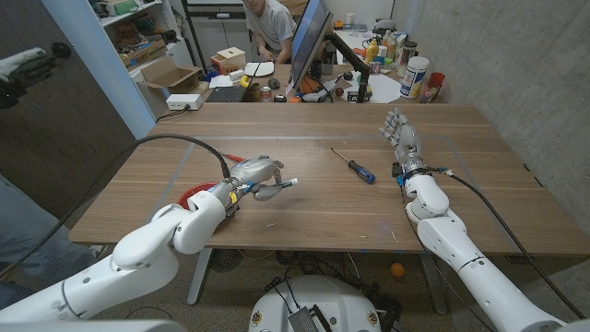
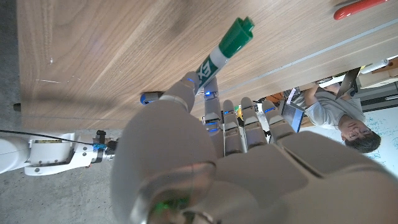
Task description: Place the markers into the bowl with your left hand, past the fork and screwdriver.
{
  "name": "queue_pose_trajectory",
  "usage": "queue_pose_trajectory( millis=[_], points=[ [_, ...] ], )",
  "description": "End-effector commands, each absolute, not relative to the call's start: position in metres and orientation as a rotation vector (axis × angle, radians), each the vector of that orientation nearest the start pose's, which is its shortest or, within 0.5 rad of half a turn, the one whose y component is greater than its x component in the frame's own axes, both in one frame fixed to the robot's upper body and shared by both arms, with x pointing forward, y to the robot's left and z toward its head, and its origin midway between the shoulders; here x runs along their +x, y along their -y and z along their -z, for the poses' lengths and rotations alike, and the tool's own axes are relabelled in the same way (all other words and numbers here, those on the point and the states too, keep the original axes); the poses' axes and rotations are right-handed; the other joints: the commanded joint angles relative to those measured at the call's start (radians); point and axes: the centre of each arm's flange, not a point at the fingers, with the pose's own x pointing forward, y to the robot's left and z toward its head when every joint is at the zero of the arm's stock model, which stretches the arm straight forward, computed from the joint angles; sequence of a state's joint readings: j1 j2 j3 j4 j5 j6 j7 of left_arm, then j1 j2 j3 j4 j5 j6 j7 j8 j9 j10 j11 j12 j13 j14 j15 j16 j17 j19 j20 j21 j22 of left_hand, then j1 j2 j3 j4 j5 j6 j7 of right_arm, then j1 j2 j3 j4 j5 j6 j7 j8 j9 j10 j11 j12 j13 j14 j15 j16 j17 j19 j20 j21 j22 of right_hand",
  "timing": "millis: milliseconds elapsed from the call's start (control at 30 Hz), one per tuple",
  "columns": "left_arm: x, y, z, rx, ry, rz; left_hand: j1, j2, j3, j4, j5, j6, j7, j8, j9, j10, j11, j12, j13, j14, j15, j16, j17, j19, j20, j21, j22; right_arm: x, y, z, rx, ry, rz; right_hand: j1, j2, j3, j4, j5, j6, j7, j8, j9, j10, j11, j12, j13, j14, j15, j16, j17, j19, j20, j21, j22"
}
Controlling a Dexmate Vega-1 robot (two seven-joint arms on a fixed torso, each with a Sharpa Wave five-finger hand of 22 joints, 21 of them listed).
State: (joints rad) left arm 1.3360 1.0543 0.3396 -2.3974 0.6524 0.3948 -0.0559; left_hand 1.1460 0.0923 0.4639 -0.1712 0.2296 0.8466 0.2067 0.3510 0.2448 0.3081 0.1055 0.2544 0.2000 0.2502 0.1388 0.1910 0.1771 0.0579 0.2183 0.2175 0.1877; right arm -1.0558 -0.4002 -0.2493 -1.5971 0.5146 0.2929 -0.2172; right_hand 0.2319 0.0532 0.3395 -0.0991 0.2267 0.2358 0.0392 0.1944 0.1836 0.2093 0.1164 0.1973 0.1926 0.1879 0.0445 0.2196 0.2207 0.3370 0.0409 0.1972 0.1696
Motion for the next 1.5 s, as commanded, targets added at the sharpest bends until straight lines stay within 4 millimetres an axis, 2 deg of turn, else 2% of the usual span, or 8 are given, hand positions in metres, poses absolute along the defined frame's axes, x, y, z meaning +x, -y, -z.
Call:
queue_pose_trajectory(
  millis=[33,700,1233,1500],
  points=[
    [0.430,-0.216,0.042,1.521,0.614,0.097,0.013,0.002,-0.005,0.001,0.007,0.031,-0.038,-0.005,0.051,-0.003,-0.003,-0.002,0.003,-0.004,-0.001,0.000,0.000,-0.009,0.000,-0.007,0.002,0.589,0.262,0.035,0.160,0.688,-0.035,-0.005,-0.005,0.000,-0.002,0.003,0.008,0.001,0.002,0.004,0.008,0.000,0.004,0.004,0.012,-0.001,0.008,0.005,0.010,0.002,0.003,0.004],
    [0.405,-0.256,0.046,1.471,0.540,0.065,0.018,0.004,-0.011,0.001,0.011,0.017,-0.043,-0.015,0.059,-0.013,-0.002,-0.010,0.004,-0.014,-0.002,-0.002,0.000,-0.015,0.000,-0.009,0.002,0.588,0.262,0.035,0.151,0.684,-0.040,-0.007,-0.003,-0.001,-0.002,0.002,0.009,0.002,0.002,0.004,0.008,-0.001,0.004,0.004,0.019,0.001,0.010,0.007,0.013,0.003,0.003,0.005],
    [0.404,-0.304,0.052,1.499,0.558,0.026,0.014,0.001,-0.027,0.006,0.011,0.014,-0.079,-0.026,0.063,-0.024,-0.036,-0.018,0.006,-0.026,-0.036,-0.003,0.001,-0.033,0.000,-0.014,0.002,0.590,0.253,0.034,0.144,0.682,-0.039,-0.009,-0.003,-0.002,-0.002,0.002,0.010,0.002,0.002,0.004,0.008,0.000,0.003,0.004,0.021,0.001,0.011,0.009,0.015,0.003,0.003,0.005],
    [0.416,-0.334,0.049,1.530,0.571,-0.027,0.008,-0.003,-0.037,0.008,0.008,0.020,-0.099,-0.030,0.060,-0.031,-0.062,-0.022,0.007,-0.030,-0.052,-0.003,0.001,-0.038,-0.001,-0.015,0.001,0.591,0.250,0.038,0.144,0.666,-0.024,-0.009,-0.003,-0.001,-0.002,0.002,0.011,0.002,0.002,0.004,0.008,0.001,0.003,0.004,0.022,0.002,0.011,0.009,0.015,0.003,0.003,0.005]
  ],
)
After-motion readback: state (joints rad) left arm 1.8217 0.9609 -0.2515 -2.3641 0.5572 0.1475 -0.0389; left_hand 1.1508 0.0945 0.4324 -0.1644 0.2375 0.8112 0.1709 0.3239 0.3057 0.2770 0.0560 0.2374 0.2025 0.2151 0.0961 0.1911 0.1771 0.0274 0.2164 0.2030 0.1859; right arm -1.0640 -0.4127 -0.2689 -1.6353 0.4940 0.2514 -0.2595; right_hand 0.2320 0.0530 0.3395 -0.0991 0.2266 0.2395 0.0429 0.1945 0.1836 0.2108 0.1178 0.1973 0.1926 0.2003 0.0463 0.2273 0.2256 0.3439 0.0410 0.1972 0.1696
